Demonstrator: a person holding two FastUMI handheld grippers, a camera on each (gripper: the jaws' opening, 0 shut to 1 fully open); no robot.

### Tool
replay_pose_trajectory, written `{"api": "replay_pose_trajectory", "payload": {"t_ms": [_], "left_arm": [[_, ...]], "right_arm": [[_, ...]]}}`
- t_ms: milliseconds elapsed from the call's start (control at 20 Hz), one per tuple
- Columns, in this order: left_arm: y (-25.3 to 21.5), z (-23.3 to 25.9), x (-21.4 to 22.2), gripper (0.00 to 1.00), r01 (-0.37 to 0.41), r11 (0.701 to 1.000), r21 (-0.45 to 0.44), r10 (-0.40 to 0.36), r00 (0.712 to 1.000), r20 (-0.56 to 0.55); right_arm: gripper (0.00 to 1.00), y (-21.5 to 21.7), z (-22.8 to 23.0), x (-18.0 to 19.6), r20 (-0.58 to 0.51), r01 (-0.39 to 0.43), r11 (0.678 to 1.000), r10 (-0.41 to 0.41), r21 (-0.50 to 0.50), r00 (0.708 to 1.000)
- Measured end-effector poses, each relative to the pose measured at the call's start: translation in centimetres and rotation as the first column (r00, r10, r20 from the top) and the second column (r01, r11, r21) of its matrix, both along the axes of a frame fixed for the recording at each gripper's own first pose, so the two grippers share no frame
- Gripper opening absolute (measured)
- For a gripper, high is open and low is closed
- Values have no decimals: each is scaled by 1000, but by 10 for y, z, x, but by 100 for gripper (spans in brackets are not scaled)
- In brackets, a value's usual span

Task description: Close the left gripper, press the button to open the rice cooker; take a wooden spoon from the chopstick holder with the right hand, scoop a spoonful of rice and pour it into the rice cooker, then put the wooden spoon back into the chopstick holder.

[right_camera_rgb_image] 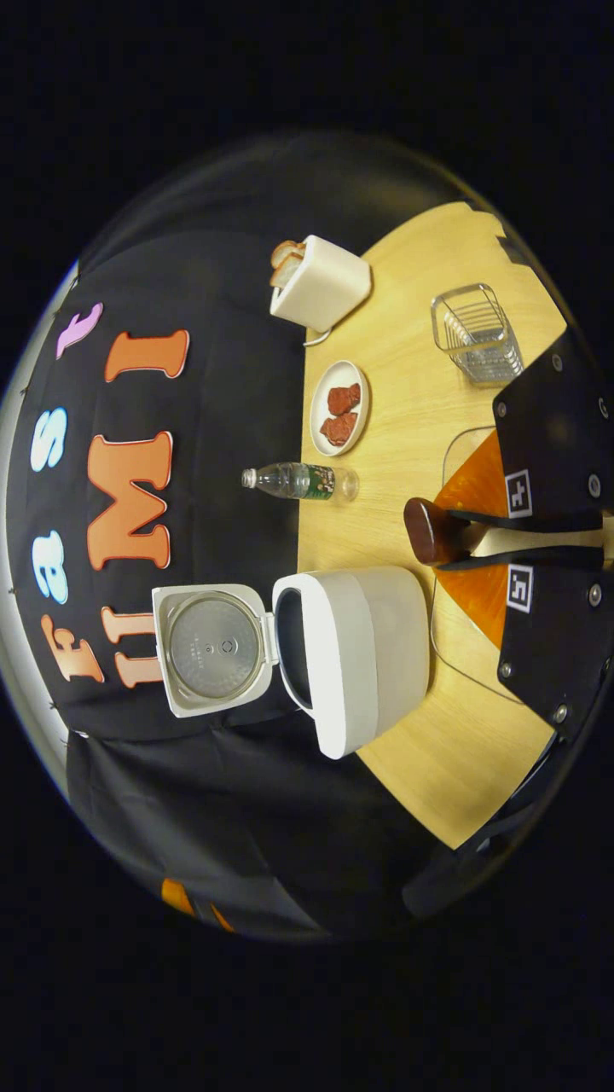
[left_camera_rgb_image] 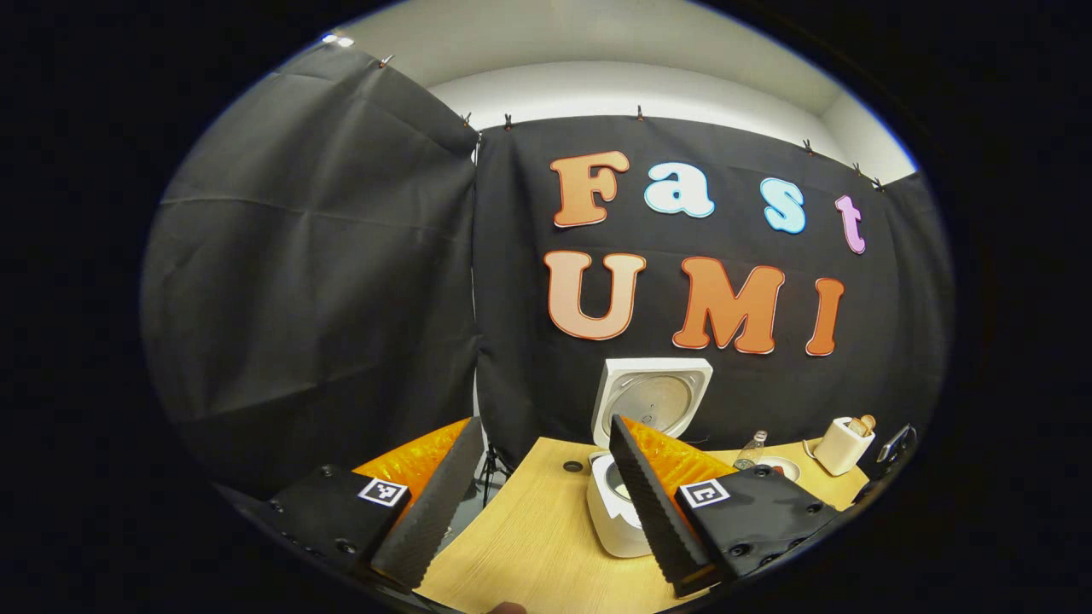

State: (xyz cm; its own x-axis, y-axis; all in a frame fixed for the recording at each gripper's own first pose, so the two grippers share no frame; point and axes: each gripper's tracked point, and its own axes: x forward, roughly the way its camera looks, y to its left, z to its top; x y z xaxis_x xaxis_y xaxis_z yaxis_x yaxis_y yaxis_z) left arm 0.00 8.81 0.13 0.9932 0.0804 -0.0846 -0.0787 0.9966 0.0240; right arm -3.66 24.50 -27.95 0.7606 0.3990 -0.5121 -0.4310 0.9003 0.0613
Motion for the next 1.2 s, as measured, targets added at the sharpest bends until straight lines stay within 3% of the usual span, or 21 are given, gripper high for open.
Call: {"api": "replay_pose_trajectory", "payload": {"t_ms": [300, 600, 850, 1200], "left_arm": [[3, -3, 6, 100, -4, 1000, -13, 4, 1000, -7], [0, -10, 11, 100, 5, 1000, -14, -5, 1000, -16], [-7, -10, 18, 100, 18, 1000, -20, -18, 1000, -17], [-14, -6, 17, 100, 24, 1000, -18, -24, 1000, -13]], "right_arm": [[6, -5, -3, 2, -108, 77, 985, -61, 152, 992], [6, -2, -9, 4, -254, 195, 921, -111, 338, 961], [6, -15, -19, 11, -377, 338, 824, -166, 455, 911], [6, -27, -37, 12, -589, 544, 612, -154, 573, 793]]}}
